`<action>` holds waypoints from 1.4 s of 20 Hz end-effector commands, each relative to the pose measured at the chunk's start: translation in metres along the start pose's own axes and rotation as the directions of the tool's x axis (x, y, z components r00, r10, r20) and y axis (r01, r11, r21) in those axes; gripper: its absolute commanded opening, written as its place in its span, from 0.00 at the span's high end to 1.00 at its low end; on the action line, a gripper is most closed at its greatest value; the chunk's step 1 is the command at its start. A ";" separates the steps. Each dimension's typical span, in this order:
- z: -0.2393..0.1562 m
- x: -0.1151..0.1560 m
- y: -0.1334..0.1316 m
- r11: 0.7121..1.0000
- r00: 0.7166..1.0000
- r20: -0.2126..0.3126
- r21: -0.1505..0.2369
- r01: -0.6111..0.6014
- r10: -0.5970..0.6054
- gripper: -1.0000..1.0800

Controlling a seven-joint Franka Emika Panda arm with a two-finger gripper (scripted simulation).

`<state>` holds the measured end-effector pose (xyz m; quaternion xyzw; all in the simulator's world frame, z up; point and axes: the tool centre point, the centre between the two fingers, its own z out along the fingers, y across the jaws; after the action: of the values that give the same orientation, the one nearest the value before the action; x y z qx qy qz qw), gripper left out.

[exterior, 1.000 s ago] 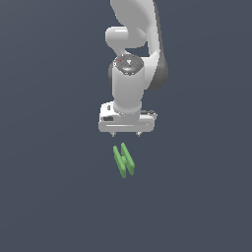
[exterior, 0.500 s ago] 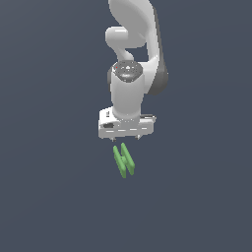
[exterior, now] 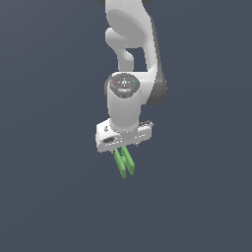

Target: Pick up the object and move it to a goal position.

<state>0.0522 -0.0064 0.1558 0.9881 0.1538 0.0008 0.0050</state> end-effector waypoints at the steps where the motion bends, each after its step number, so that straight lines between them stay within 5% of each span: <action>1: 0.004 0.006 0.003 0.999 0.999 0.000 0.004 0.040 -0.040 0.04; 15: 0.014 0.014 0.008 0.995 0.995 -0.001 0.010 0.101 -0.101 0.04; 28: 0.061 0.013 0.008 0.994 0.994 -0.001 0.010 0.105 -0.105 0.04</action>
<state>0.0667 -0.0100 0.0963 0.9787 0.2055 -0.0009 -0.0003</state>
